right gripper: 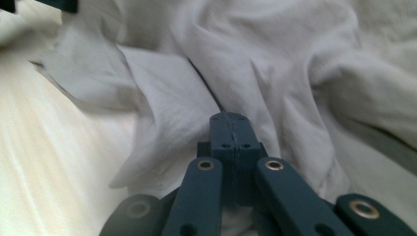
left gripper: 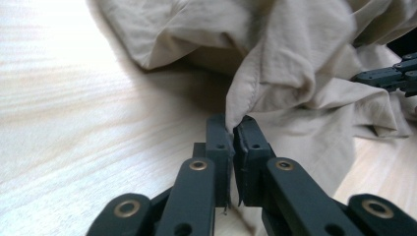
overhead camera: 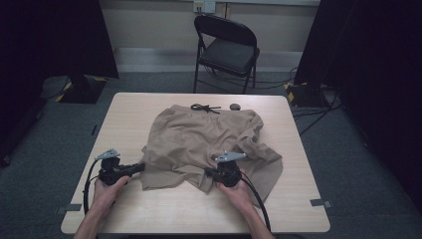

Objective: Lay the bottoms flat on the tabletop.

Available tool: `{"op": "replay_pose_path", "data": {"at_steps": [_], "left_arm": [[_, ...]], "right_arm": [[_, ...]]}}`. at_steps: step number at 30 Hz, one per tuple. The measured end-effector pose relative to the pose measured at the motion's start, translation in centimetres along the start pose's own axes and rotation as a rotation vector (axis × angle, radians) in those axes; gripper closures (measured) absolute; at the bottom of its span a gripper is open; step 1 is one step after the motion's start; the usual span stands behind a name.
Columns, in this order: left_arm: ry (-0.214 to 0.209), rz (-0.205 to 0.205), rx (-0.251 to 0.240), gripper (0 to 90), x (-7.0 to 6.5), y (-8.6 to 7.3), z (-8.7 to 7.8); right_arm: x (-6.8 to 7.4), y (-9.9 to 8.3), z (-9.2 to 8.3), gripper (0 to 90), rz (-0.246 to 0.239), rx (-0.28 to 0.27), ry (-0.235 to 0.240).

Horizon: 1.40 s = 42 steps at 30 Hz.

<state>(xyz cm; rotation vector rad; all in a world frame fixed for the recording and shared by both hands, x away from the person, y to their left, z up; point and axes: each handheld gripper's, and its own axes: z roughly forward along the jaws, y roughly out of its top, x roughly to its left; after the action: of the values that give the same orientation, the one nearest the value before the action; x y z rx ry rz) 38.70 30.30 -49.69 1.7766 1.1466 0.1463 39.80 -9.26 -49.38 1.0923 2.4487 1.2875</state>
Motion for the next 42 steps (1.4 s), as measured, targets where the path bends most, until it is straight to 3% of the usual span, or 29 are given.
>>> {"op": "replay_pose_path", "data": {"at_steps": [4,5,6,12,17,22,25,28,32,36,38,42], "left_arm": [[-0.005,0.008,-0.009,83.2,-0.1,0.1,-0.2],[-0.008,0.009,-0.019,82.7,-0.3,0.1,-0.4],[-0.005,0.006,-0.019,82.6,-0.3,0.1,-0.5],[-0.001,0.003,-0.022,82.6,-0.2,0.1,-0.5],[0.002,-0.004,-0.020,82.5,-0.2,0.1,-0.3],[0.001,-0.007,-0.022,82.5,-0.1,0.1,-0.4],[0.000,-0.008,-0.020,82.3,0.0,0.1,-0.4],[-0.001,-0.011,-0.021,82.1,0.0,0.1,-0.4],[-0.001,-0.011,-0.027,81.9,0.1,0.1,-0.5],[0.002,-0.016,-0.020,81.8,0.2,0.0,-0.5],[0.003,-0.019,-0.021,81.8,0.3,0.0,-0.4],[0.011,-0.017,-0.013,81.8,0.4,0.0,-0.4]], "right_arm": [[0.3,-0.4,0.1,84.1,-0.004,-0.009,0.016],[0.9,-0.4,-0.4,72.6,-0.024,-0.018,0.029],[1.2,-0.4,-0.7,70.1,-0.033,-0.025,0.032],[2.7,-0.9,-3.2,65.4,-0.081,-0.062,0.108],[3.7,-2.6,-2.7,52.7,-0.114,-0.008,0.130],[4.3,-3.0,-1.7,45.6,-0.160,0.028,0.108],[4.5,-2.9,-1.5,48.2,-0.178,0.034,0.088],[4.6,-3.0,-1.6,61.5,-0.209,0.032,0.034],[4.1,-3.0,-1.8,83.0,-0.181,0.029,0.032],[3.5,-2.9,-2.0,86.0,-0.126,0.014,0.075],[3.1,-2.3,-2.6,86.2,-0.096,-0.024,0.103],[1.6,-0.2,-4.1,86.3,-0.060,-0.103,0.066]]}}
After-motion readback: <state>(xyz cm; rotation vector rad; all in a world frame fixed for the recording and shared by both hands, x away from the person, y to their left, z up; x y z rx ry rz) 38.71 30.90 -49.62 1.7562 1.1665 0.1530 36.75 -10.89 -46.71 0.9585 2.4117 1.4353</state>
